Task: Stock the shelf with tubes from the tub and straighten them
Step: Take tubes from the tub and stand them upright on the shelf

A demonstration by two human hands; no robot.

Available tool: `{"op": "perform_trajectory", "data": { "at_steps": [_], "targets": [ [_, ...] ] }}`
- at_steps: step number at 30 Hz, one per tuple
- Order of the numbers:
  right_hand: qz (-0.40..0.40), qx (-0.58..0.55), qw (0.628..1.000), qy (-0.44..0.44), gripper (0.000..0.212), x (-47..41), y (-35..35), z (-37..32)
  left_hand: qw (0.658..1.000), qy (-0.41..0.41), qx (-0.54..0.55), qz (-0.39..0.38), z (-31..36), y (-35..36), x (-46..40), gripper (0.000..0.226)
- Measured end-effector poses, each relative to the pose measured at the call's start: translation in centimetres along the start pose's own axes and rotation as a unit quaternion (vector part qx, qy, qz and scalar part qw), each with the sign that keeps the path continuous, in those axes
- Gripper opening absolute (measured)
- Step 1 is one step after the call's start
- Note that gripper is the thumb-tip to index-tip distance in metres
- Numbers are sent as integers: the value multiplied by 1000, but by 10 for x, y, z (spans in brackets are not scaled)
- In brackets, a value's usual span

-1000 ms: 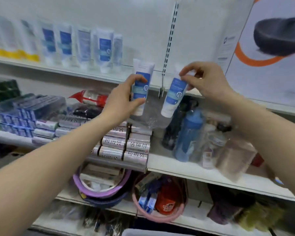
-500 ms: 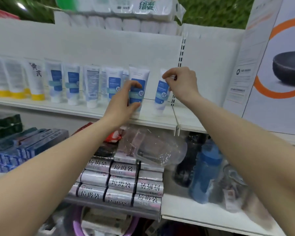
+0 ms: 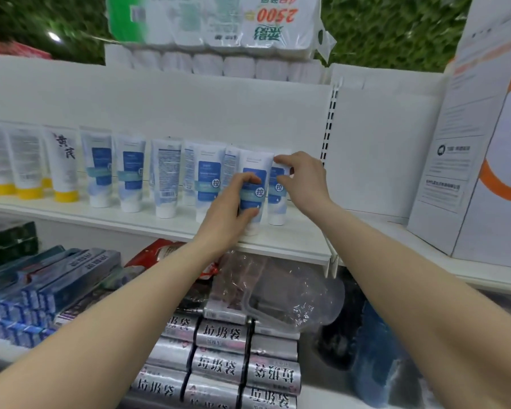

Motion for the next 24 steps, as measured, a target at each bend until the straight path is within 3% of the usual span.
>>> {"op": "perform_trajectory", "data": {
  "at_steps": [5, 9, 17, 24],
  "targets": [
    [22, -4, 999, -43, 13, -2, 14, -8, 1000, 4, 19, -12, -8, 6, -4, 51],
    [20, 5, 997, -76, 7, -3, 20, -17, 1000, 5, 23, -21, -12, 8, -7, 51],
    [-25, -8, 998, -62, 24, 2, 22, -13, 998, 22, -53, -20, -15, 15, -1, 48],
    [-30, 23, 997, -63, 46, 18, -12, 0, 985, 59, -158, 36, 5, 3, 14, 45]
  ]
}}
Point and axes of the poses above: each hand's wrist, its own x-axis away from the middle knuckle, its own y-axis out of the palm, z = x × y, the point moved 8 cm from there along -x, towards the middle knuckle, and after that the axes turned 10 degrees about z, right-handed, at the moved point
